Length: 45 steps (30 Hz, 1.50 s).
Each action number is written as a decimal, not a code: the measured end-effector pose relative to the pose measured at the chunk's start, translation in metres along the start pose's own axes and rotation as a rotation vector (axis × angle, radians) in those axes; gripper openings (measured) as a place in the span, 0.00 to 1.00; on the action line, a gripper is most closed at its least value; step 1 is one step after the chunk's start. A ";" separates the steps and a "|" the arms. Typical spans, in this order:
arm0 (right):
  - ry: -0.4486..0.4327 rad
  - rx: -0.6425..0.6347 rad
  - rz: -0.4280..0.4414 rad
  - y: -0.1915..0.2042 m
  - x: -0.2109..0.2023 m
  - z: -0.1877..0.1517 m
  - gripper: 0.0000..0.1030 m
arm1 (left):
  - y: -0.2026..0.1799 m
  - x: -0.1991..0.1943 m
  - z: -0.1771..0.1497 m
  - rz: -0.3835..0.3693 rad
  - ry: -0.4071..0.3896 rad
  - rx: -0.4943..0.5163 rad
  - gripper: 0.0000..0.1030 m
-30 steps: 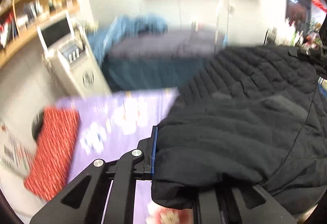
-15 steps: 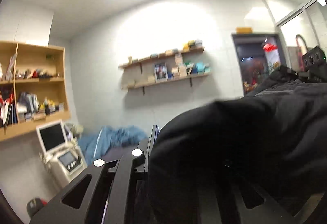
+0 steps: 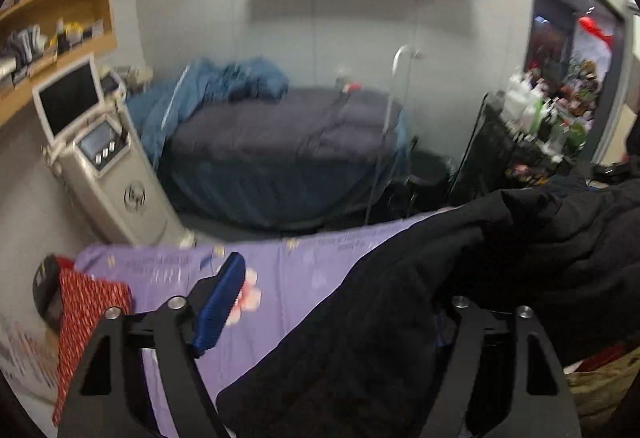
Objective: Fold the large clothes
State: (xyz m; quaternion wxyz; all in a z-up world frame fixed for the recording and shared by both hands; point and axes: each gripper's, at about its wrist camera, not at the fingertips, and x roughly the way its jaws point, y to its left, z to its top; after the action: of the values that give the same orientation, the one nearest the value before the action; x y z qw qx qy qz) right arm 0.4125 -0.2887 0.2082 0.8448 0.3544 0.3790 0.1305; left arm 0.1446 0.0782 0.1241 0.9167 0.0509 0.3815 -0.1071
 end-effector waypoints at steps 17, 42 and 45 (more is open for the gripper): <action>0.149 0.290 -0.595 -0.214 0.021 -0.137 0.81 | 0.090 0.102 -0.210 0.174 0.445 -0.356 0.92; 0.303 0.254 -0.562 -0.195 0.069 -0.169 0.82 | -0.087 0.141 -0.254 0.248 0.517 0.348 0.63; 0.290 0.273 -0.580 -0.201 0.063 -0.171 0.82 | -0.061 0.141 -0.253 0.195 0.523 0.273 0.40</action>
State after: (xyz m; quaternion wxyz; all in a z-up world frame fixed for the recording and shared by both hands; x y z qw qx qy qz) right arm 0.3201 -0.3165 -0.0457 0.7289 0.3193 0.5940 -0.1177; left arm 0.0531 0.0413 -0.1549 0.7782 0.2355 0.5799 -0.0522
